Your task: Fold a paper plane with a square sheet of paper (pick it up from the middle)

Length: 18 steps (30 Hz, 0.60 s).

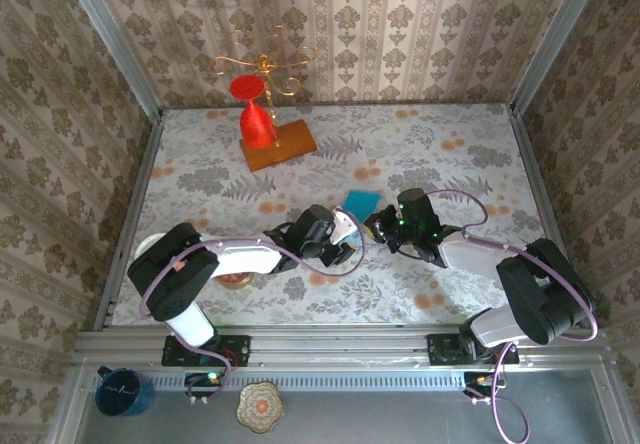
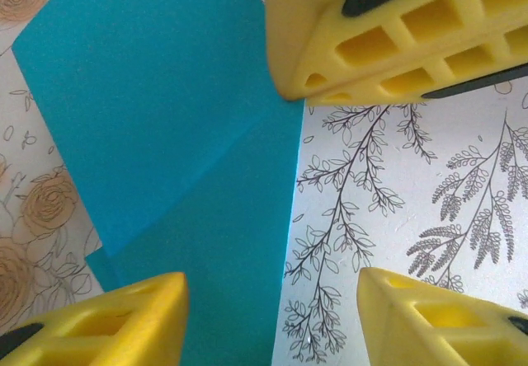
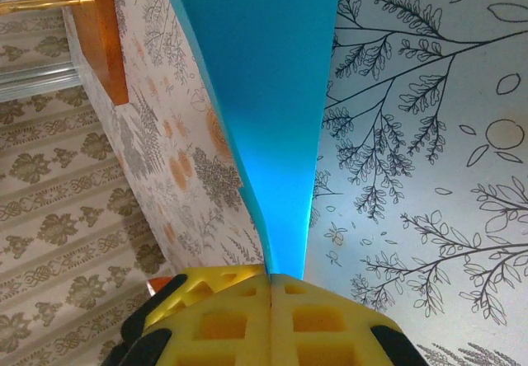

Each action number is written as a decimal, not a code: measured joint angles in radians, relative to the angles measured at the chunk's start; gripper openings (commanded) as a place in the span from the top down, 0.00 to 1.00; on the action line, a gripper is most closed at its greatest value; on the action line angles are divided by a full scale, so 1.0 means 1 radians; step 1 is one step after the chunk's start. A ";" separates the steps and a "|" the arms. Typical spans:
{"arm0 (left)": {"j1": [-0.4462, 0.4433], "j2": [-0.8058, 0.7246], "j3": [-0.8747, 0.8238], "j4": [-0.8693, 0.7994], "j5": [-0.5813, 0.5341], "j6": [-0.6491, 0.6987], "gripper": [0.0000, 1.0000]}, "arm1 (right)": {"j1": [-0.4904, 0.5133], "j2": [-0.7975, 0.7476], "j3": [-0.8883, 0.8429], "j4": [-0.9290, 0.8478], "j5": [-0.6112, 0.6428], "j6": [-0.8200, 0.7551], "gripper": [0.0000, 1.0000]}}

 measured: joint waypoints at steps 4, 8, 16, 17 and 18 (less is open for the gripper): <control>0.000 0.021 -0.020 0.053 0.001 0.017 0.55 | -0.007 0.000 0.000 0.012 -0.014 0.011 0.98; 0.000 0.037 -0.026 0.084 -0.003 0.028 0.61 | -0.009 0.001 0.000 0.022 -0.025 0.015 0.98; 0.000 0.039 -0.034 0.134 -0.025 0.032 0.71 | -0.010 0.008 0.000 0.022 -0.038 0.030 0.97; 0.000 0.039 -0.035 0.137 -0.026 0.032 0.72 | -0.010 0.008 0.000 0.022 -0.039 0.030 0.97; 0.000 0.040 -0.035 0.139 -0.028 0.032 0.74 | -0.011 0.008 0.000 0.022 -0.039 0.030 0.96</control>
